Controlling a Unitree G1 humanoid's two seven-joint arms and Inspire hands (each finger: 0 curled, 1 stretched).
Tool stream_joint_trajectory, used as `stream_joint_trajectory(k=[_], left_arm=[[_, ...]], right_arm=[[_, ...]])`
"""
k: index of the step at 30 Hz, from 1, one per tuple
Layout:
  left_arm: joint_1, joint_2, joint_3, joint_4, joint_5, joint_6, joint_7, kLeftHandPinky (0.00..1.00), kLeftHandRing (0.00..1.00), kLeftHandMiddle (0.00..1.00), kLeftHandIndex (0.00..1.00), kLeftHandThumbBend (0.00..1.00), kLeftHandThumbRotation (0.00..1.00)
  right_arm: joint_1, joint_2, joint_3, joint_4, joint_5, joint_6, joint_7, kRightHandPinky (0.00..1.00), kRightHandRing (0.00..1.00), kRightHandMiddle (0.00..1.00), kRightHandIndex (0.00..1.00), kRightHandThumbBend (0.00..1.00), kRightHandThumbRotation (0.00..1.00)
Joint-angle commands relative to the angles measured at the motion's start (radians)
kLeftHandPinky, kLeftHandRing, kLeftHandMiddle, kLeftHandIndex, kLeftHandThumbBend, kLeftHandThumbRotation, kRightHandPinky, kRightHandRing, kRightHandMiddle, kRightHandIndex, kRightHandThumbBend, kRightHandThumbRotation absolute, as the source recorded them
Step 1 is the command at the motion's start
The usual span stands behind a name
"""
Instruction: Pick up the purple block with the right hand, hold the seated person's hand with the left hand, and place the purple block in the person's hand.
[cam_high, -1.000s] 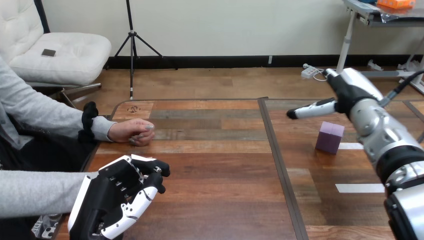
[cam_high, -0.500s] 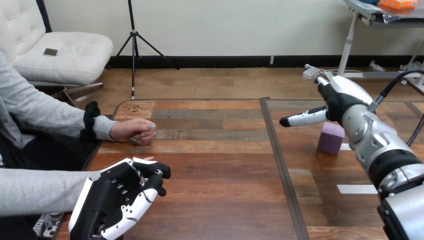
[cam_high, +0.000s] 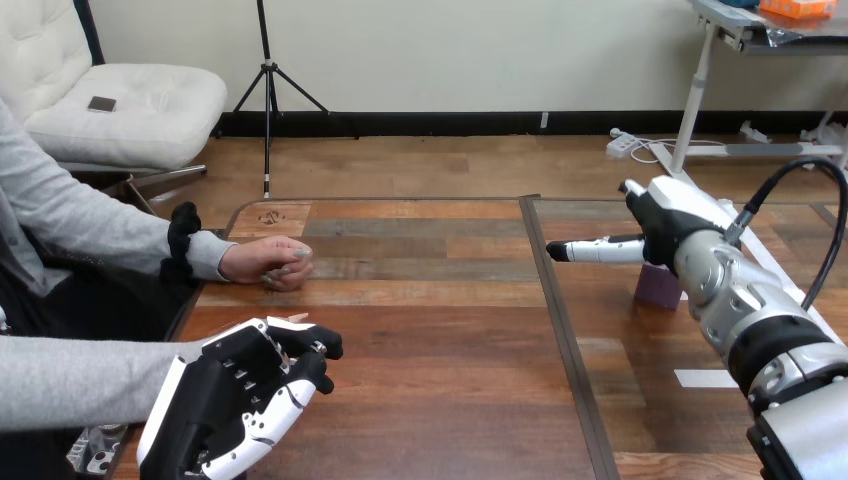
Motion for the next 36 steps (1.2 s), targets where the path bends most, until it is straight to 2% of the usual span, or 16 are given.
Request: stream_joint_trajectory(k=[1, 10, 20, 36], left_arm=[[-0.046, 0.012, 0.003, -0.031, -0.026, -0.004, -0.017, 0.48, 0.64, 0.61, 0.48, 0.42, 0.26], [-0.048, 0.012, 0.007, -0.033, -0.035, 0.008, -0.028, 0.49, 0.65, 0.62, 0.49, 0.44, 0.30], [-0.050, 0.008, 0.010, -0.031, -0.032, 0.003, -0.024, 0.48, 0.65, 0.61, 0.49, 0.44, 0.36], [-0.047, 0.013, 0.011, -0.039, -0.044, 0.020, -0.030, 0.47, 0.64, 0.61, 0.49, 0.45, 0.38]], right_arm=[[-0.020, -0.012, 0.020, 0.000, -0.019, -0.004, -0.008, 1.00, 1.00, 1.00, 1.00, 1.00, 0.90], [-0.012, -0.018, 0.039, 0.001, -0.042, -0.006, -0.013, 1.00, 1.00, 1.00, 1.00, 1.00, 0.99], [-0.007, -0.023, 0.062, 0.005, -0.065, 0.004, -0.007, 1.00, 1.00, 1.00, 1.00, 1.00, 1.00], [0.003, -0.030, 0.059, 0.006, -0.065, 0.013, -0.013, 1.00, 1.00, 1.00, 1.00, 1.00, 1.00]])
